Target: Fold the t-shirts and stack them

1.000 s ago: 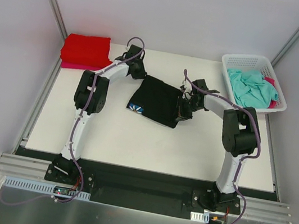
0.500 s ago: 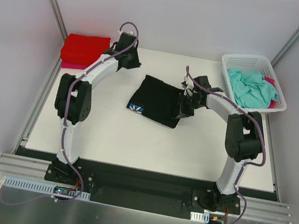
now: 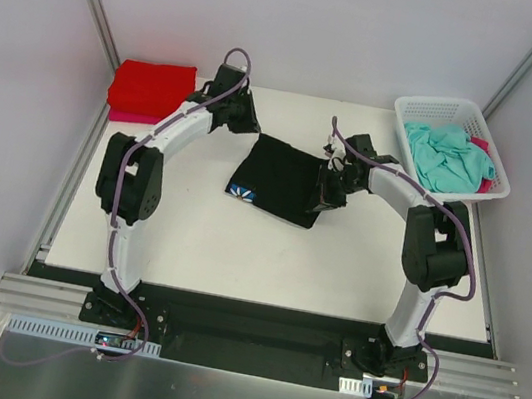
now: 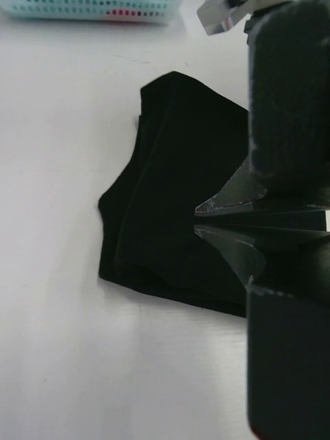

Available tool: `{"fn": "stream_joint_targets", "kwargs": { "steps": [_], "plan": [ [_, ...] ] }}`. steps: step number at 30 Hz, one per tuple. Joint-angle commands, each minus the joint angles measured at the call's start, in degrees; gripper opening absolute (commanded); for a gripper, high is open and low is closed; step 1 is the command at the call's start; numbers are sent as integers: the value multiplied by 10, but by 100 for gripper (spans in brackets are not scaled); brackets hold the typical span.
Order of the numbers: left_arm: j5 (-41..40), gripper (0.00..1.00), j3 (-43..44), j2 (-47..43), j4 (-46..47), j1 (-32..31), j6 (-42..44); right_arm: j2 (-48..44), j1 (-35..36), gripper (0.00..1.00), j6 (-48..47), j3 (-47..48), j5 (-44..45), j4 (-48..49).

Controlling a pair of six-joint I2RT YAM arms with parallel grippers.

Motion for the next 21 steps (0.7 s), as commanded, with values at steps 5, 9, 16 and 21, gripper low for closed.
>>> {"fn": "stream_joint_targets", "kwargs": {
  "steps": [5,9,16,21],
  "plan": [
    [57,8,61,56,3,-28,-13,-9,3,1,-9,39,3,-20],
    [60,8,91,91,3,-35,-16,1,4,1,-7,41,1,-17],
    [39,6,129,171,3,-34,-18,8,4,1,-15,35,-2,-15],
    [46,6,149,223,6,-34,-30,17,3,1,-20,34,-3,-16]
  ]
}}
